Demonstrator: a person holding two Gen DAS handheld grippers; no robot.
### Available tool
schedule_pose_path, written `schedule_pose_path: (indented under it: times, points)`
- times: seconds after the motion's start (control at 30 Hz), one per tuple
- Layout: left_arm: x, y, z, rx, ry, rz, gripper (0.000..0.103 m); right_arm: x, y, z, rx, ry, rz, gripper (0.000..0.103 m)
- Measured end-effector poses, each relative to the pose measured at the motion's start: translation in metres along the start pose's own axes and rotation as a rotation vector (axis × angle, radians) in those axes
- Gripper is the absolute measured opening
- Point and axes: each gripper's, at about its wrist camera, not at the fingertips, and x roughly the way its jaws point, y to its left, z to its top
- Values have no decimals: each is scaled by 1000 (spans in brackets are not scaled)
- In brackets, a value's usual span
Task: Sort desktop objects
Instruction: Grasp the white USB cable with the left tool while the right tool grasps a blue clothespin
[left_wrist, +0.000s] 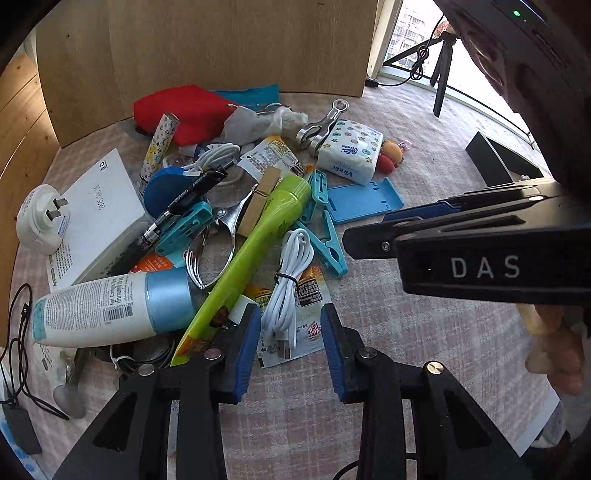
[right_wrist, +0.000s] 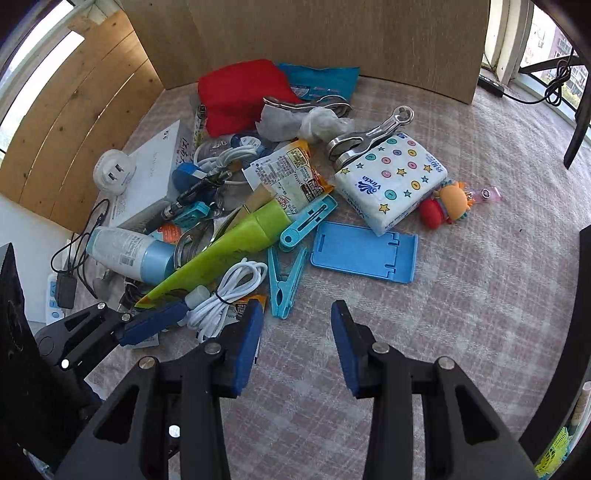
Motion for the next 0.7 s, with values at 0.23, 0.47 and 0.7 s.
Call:
schedule_pose_path:
  times: [0.23,0.47,0.7]
  points:
    - [9,3,5,19,25,-2,30,21,2,10,19,46,12,36]
    - [18,0,10,31,45,-20,30,35,9,13,-7,53,-37,32]
    - [25,2,17,-2,45,-61,17,32,0,11,-18,52,-57,21]
